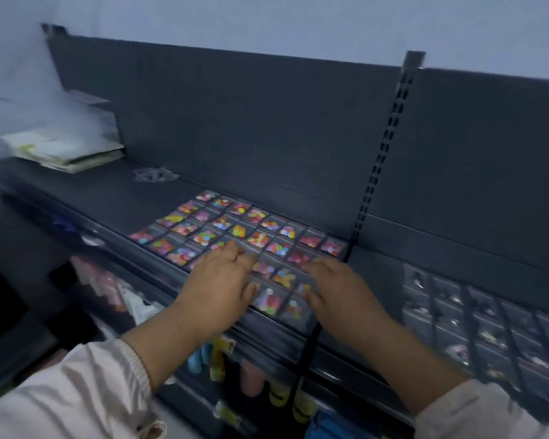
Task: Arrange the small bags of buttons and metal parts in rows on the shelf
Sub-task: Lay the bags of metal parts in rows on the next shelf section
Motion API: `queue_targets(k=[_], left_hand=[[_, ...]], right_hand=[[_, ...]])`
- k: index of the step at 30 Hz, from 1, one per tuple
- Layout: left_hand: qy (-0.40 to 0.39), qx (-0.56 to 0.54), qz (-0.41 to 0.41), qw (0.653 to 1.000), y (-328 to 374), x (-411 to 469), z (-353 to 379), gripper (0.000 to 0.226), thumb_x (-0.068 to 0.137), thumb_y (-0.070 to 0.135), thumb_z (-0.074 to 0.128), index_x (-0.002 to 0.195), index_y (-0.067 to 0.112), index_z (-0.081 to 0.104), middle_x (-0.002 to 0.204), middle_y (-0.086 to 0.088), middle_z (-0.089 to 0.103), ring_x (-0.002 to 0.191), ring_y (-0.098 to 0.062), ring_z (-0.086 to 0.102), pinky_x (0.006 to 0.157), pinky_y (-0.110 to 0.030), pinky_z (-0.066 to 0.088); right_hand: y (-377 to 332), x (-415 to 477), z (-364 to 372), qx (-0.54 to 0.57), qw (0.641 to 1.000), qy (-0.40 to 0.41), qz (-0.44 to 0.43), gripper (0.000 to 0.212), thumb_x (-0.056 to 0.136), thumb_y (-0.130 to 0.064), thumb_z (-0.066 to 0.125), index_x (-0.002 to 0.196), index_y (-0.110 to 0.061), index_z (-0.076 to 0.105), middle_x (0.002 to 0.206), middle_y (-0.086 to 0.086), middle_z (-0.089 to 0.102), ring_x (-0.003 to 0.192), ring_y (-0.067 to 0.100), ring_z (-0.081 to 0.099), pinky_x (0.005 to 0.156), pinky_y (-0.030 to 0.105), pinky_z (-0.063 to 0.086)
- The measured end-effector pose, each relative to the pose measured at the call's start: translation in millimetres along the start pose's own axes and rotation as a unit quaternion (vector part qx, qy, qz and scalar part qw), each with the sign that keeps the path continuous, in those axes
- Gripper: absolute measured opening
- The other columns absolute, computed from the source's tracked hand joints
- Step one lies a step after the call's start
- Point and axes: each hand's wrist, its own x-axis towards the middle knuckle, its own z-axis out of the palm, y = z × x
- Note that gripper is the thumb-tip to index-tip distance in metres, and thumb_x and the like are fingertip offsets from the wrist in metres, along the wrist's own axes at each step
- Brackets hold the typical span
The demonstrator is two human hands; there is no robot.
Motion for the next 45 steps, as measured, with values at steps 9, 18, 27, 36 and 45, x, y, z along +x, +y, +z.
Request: queue_targets(k=[9, 18, 27, 36, 45], left_hand=[[0.019, 0.032, -0.087, 0.996, -164.2, -42.6, -64.1, 0.049, 0.089, 0.038, 0.056, 0.134, 0.018, 0.049, 0.132, -0.003, 0.051, 0.12, -0.025, 0.048, 0.1, -0.035, 0.038], [0.001, 0.043, -0.136, 0.99, -287.2, -67.2, -98.2, 0.049, 0.089, 0.044, 0.054, 0.132, 0.022, 0.049, 0.127, 0.001, 0.053, 0.115, -0.022, 0.049, 0.096, -0.041, 0.043], [-0.015, 0.008, -0.145, 0.989, -340.5, -22.8, -99.5, 0.052, 0.093, 0.045, 0.047, 0.139, 0.022, 0.041, 0.133, 0.002, 0.049, 0.121, -0.02, 0.045, 0.101, -0.033, 0.038], [-0.019, 0.033, -0.171, 0.985, -398.2, 63.5, -93.9, 0.051, 0.093, 0.047, 0.046, 0.138, 0.022, 0.041, 0.13, -0.001, 0.051, 0.117, -0.021, 0.047, 0.098, -0.032, 0.04], [-0.042, -0.036, -0.219, 0.974, -451.2, 141.4, -47.1, 0.049, 0.092, 0.045, 0.051, 0.135, 0.021, 0.045, 0.127, -0.003, 0.053, 0.113, -0.022, 0.053, 0.093, -0.036, 0.045]], right_hand=[[-143.5, 99.8, 36.9, -0.001, 0.998, -0.015, -0.06, 0.05, 0.094, -0.038, 0.047, 0.14, -0.021, 0.037, 0.144, -0.001, 0.037, 0.129, 0.02, 0.035, 0.107, 0.03, 0.03], [-238.4, 173.0, 62.2, 0.03, 0.998, -0.027, -0.048, 0.052, 0.095, -0.04, 0.046, 0.142, -0.022, 0.034, 0.145, 0.0, 0.037, 0.13, 0.019, 0.034, 0.105, 0.029, 0.03], [-255.4, 251.9, 75.2, 0.03, 0.998, -0.033, -0.04, 0.049, 0.093, -0.036, 0.05, 0.138, -0.018, 0.041, 0.139, 0.001, 0.043, 0.125, 0.017, 0.041, 0.105, 0.029, 0.034], [-227.6, 373.3, 96.8, 0.068, 0.996, -0.038, 0.036, 0.05, 0.093, -0.04, 0.05, 0.137, -0.017, 0.042, 0.139, 0.004, 0.046, 0.123, 0.022, 0.047, 0.1, 0.03, 0.038], [-196.7, 471.1, 144.1, 0.169, 0.967, -0.075, 0.175, 0.033, 0.09, -0.043, 0.053, 0.11, -0.017, 0.057, 0.112, 0.005, 0.062, 0.098, 0.023, 0.058, 0.085, 0.034, 0.048]])
